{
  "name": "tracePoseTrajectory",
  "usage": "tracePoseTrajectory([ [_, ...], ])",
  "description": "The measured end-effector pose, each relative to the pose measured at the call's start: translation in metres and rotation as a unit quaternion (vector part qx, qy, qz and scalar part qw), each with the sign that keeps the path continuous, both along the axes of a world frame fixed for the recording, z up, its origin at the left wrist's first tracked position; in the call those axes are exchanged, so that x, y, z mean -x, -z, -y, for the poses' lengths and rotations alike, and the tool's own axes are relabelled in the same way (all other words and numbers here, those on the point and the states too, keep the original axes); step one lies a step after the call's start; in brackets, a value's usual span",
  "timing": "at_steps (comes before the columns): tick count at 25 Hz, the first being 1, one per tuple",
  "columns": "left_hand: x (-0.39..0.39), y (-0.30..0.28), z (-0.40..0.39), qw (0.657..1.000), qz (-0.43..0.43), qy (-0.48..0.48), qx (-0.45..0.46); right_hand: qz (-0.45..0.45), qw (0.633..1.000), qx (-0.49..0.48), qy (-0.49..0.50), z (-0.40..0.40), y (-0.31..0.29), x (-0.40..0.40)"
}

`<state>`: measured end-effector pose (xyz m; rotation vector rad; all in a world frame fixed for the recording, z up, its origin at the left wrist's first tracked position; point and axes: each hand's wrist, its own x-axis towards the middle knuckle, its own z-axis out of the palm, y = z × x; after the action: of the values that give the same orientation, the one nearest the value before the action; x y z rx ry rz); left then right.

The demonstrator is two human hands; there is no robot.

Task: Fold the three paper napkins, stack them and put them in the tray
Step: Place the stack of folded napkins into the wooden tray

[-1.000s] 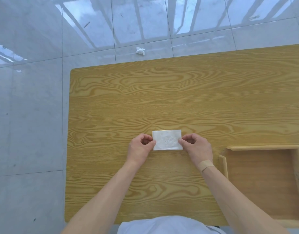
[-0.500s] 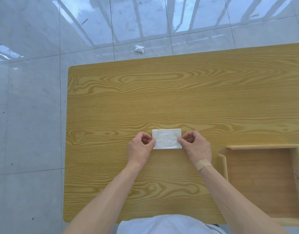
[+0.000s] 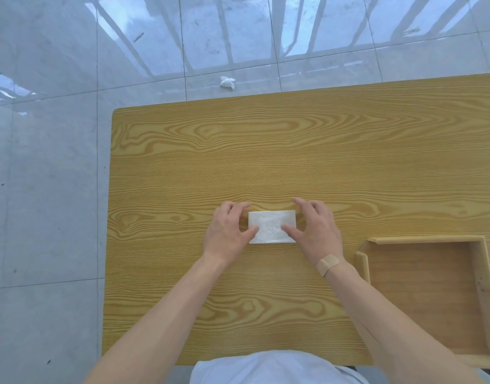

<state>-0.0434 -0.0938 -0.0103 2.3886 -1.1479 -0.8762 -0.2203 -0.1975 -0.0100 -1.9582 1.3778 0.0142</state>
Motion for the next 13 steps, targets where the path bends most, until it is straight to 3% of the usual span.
tracePoseTrajectory([
  [4, -0.001, -0.005, 0.008, 0.994, 0.053, 0.075, -0.061, -0.076, 0.990, 0.057, -0.106, 0.006, -0.002, -0.007],
  [13, 0.004, -0.014, 0.023, 0.993, 0.038, 0.082, -0.077, -0.124, 0.981, 0.049, -0.140, 0.015, -0.011, -0.026],
])
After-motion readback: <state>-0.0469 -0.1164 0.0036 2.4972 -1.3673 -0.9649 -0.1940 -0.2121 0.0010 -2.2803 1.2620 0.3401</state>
